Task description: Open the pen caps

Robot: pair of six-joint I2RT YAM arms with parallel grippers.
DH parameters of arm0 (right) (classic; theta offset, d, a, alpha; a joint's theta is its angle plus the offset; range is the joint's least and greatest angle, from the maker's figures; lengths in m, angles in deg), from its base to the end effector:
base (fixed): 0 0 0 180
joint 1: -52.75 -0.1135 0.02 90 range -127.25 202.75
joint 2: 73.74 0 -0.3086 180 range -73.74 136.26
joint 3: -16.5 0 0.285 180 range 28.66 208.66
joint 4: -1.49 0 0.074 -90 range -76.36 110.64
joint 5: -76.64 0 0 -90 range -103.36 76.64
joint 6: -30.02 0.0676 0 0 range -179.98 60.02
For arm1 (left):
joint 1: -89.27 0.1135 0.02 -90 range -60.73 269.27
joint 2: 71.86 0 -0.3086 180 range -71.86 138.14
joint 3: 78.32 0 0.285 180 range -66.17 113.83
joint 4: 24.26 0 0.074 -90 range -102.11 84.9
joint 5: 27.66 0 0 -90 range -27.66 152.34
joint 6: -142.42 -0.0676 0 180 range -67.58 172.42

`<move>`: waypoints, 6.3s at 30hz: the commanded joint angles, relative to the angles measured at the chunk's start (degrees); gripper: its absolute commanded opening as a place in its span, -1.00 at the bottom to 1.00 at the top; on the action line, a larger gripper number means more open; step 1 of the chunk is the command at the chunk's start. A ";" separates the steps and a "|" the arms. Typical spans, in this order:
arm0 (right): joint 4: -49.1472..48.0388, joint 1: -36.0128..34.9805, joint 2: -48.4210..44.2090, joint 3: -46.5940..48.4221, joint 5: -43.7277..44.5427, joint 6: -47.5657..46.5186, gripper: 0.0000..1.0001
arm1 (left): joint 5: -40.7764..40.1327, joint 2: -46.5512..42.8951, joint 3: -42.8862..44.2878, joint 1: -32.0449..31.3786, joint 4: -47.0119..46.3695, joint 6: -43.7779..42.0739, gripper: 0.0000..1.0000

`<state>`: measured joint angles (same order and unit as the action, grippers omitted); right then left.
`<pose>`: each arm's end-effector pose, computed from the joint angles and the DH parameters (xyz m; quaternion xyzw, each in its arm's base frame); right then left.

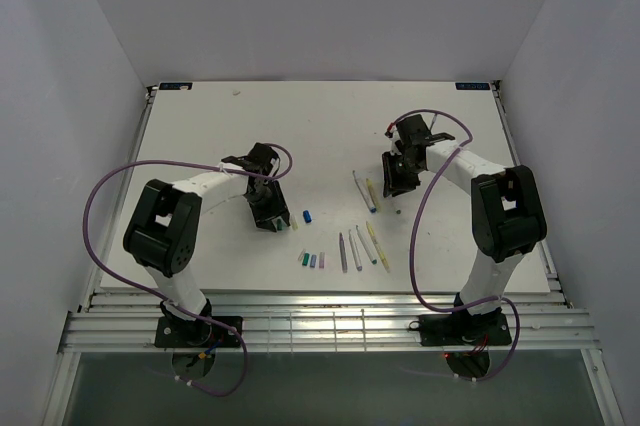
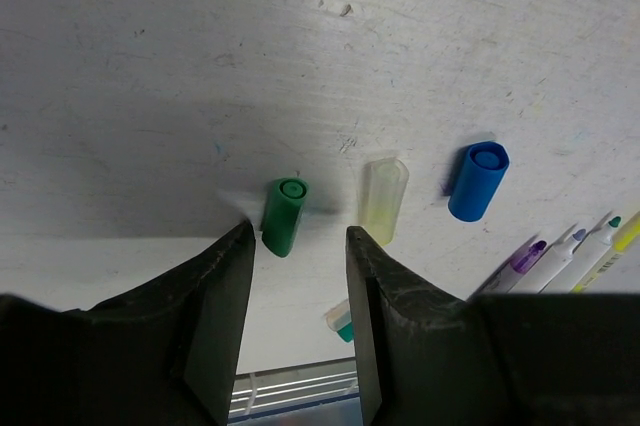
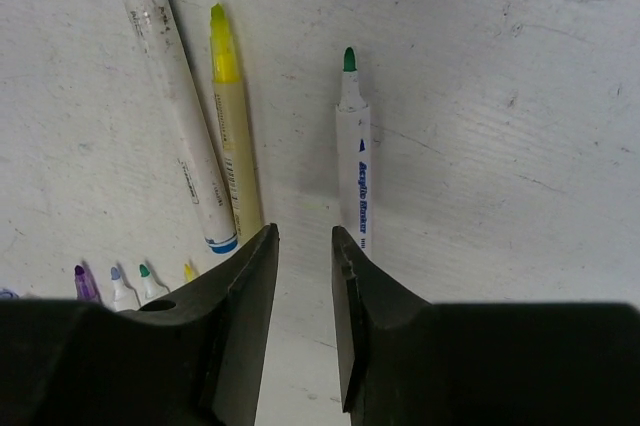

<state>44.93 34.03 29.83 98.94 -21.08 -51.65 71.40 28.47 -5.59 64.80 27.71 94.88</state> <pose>0.3937 0.1430 0.1834 -0.1029 0.9679 0.1152 0.1982 0.3172 -0.1561 0.1466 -0.1481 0.9817 -0.1156 0.0322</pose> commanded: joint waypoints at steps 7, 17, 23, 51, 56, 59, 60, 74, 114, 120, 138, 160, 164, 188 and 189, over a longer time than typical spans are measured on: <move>-0.97 1.66 -0.47 3.28 2.62 1.68 -0.27 | -0.62 -6.55 2.79 0.56 2.19 0.43 0.08; 2.02 9.31 6.64 19.26 9.55 9.68 -0.07 | 2.19 -14.89 5.96 0.56 3.17 -1.23 0.10; 6.50 12.04 17.87 33.15 12.38 10.65 0.06 | 4.91 -20.96 0.87 0.39 -0.08 -1.76 0.10; 7.56 17.05 38.81 56.28 14.05 11.44 0.04 | 11.15 -22.11 -4.24 0.30 -6.76 -3.61 0.11; 8.87 17.05 40.39 58.21 16.16 11.52 -0.06 | 11.51 -21.41 -4.33 0.30 -7.64 -3.17 0.11; 12.03 16.70 41.79 60.49 18.53 11.26 -0.18 | 11.59 -21.06 -4.15 0.30 -7.82 -3.17 0.11; 12.91 16.44 42.06 60.76 19.93 11.00 -0.21 | 11.68 -20.97 -4.15 0.30 -7.82 -3.08 0.11; 14.95 16.96 40.05 58.83 13.80 11.52 -0.85 | 13.44 -20.88 0.33 0.30 -6.42 -2.73 0.09; -2.46 -10.90 -20.16 6.62 -7.48 33.49 -0.85 | 15.56 -15.44 9.56 -15.87 -19.35 10.37 0.18; -2.46 -11.43 -20.86 6.62 -6.86 34.99 -0.85 | 13.53 -14.03 11.05 -17.19 -18.11 10.19 0.17; -2.55 -12.30 -21.57 5.57 -7.39 35.34 -0.85 | 11.68 -14.20 11.76 -17.54 -17.75 10.01 -0.42; -1.13 -12.57 -18.49 7.16 -17.14 24.97 -0.24 | 11.07 -19.83 8.33 -17.46 -12.57 2.81 -1.00; -0.36 -12.48 -18.31 8.20 -16.63 23.75 -0.25 | 11.51 -19.65 8.59 -17.46 -11.78 2.02 -1.00; 8.63 -13.80 -24.75 4.95 -18.53 2.36 0.45 | 29.61 -25.18 3.33 -13.68 -0.51 -11.79 -1.00; 7.48 -13.71 -24.30 4.95 -19.42 8.04 0.40 | 28.66 -25.62 3.23 -13.76 -0.79 -10.65 -1.00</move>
<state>56.23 20.41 3.45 103.51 -36.23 -51.71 97.34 6.24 -1.74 50.59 29.85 83.76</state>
